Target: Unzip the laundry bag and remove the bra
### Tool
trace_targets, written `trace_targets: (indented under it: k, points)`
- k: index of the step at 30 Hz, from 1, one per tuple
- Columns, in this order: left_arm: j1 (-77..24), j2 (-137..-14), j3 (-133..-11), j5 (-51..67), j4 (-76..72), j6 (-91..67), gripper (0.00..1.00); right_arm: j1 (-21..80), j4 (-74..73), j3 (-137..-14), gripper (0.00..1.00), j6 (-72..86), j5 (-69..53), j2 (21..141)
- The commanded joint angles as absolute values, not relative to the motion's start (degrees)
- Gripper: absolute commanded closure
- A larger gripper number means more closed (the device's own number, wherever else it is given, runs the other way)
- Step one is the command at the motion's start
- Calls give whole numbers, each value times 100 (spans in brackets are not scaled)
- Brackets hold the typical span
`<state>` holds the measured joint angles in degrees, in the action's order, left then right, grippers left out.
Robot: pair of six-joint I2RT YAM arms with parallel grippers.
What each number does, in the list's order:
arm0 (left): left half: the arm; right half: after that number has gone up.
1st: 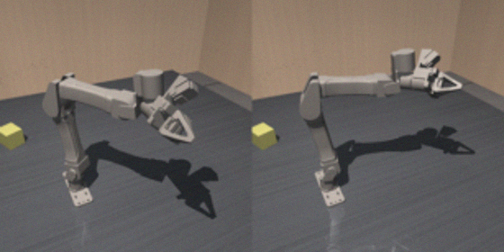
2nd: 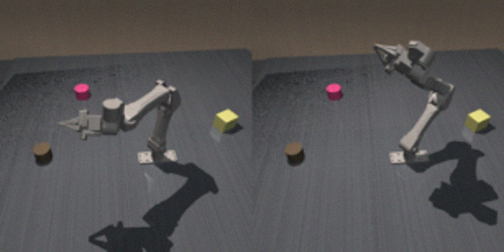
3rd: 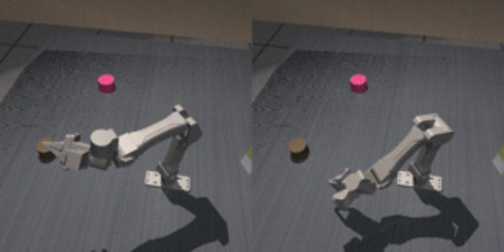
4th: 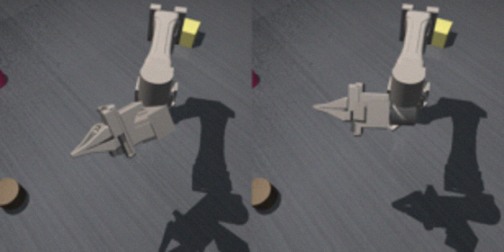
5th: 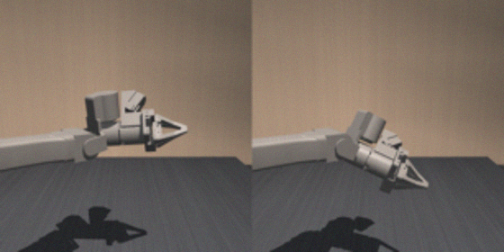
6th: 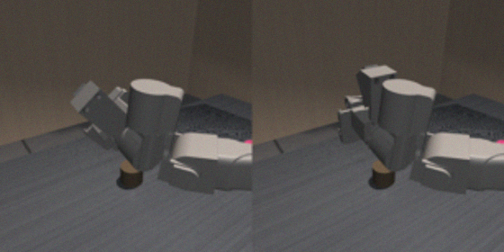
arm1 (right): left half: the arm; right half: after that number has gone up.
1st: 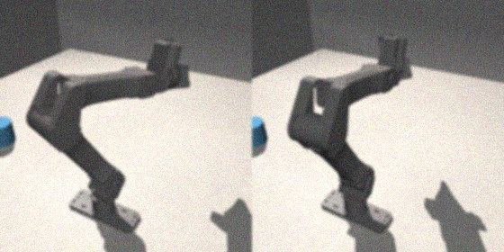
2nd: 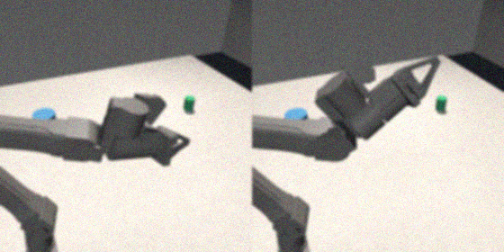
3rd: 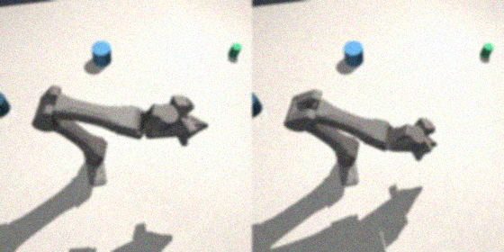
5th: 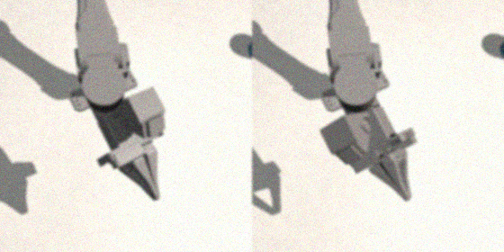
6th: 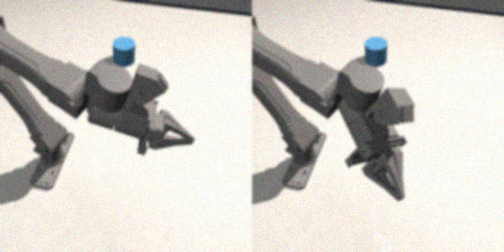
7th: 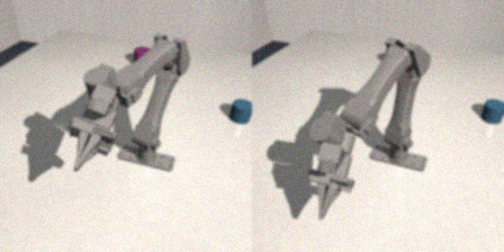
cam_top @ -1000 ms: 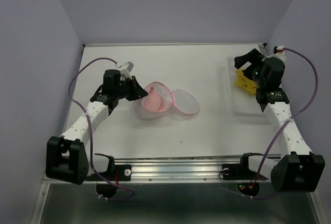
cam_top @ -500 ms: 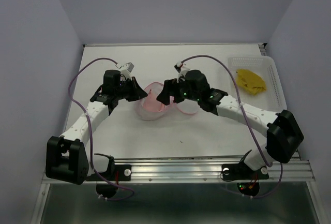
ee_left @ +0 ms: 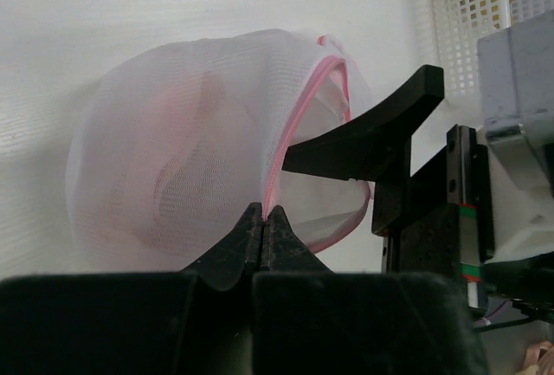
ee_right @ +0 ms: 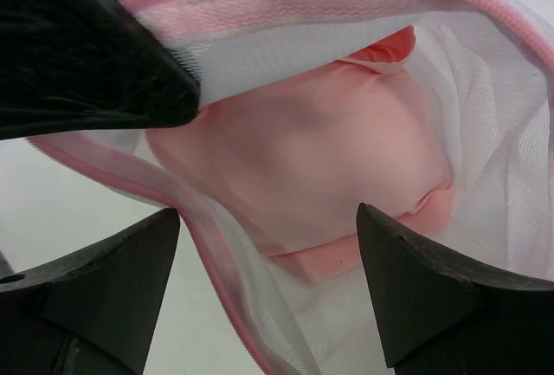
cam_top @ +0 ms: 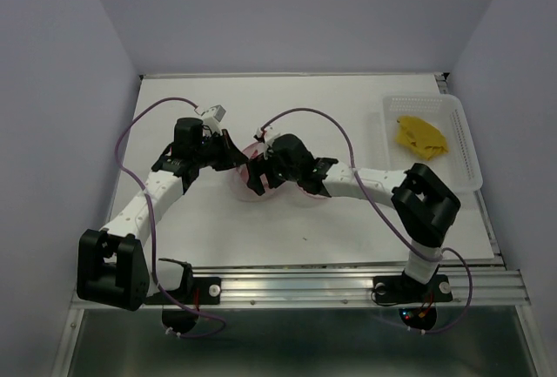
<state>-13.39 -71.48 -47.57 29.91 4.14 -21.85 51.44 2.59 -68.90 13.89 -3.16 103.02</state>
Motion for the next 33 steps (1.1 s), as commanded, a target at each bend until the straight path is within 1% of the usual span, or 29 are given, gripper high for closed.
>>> trace_targets:
  k: [1, 4, 5, 7, 11, 13, 17, 19, 23, 29, 32, 33]
  points:
    - [-1310, -6996, -4799, 3085, 255, -2083, 100, 5186, 799, -7058, 11, 1037, -106, 10503]
    - [-1310, -7014, -4799, 3111, 246, -2092, 100, 5238, 993, -6953, 6, 1002, -123, 10617]
    - [-1310, -7031, -4799, 3111, 246, -2100, 100, 5238, 1176, -6856, 0, 950, -245, 10643]
    - [-1310, -7040, -4790, 3120, 237, -2109, 100, 5290, 1388, -6724, 0, 914, -430, 10644]
    - [-1310, -7075, -4781, 3164, 229, -2118, 100, 5291, 1538, -6706, 0, 1099, -97, 10784]
    - [-1301, -7075, -4781, 3138, 237, -2118, 100, 5291, 1529, -6697, 0, 1107, -384, 10723]
    - [-1310, -7101, -4772, 3085, 255, -2127, 100, 5291, 1433, -6601, 0, 1283, -501, 10240]
    - [-1301, -7145, -4781, 3085, 281, -2136, 100, 5291, 1354, -6531, 0, 1292, -187, 9881]
    - [-1310, -7172, -4781, 3076, 308, -2127, 100, 5213, 898, -6618, 0, 1213, 333, 9555]
    - [-1309, -7180, -4799, 2900, 360, -2101, 100, 4992, 853, -6583, 0, 1389, 44, 9334]
    - [-1310, -7198, -4808, 2953, 360, -2092, 100, 4940, 835, -6688, 4, 1406, 228, 9509]
    - [-1310, -7198, -4808, 2971, 360, -2092, 100, 4939, 835, -6758, 8, 1406, 220, 9666]
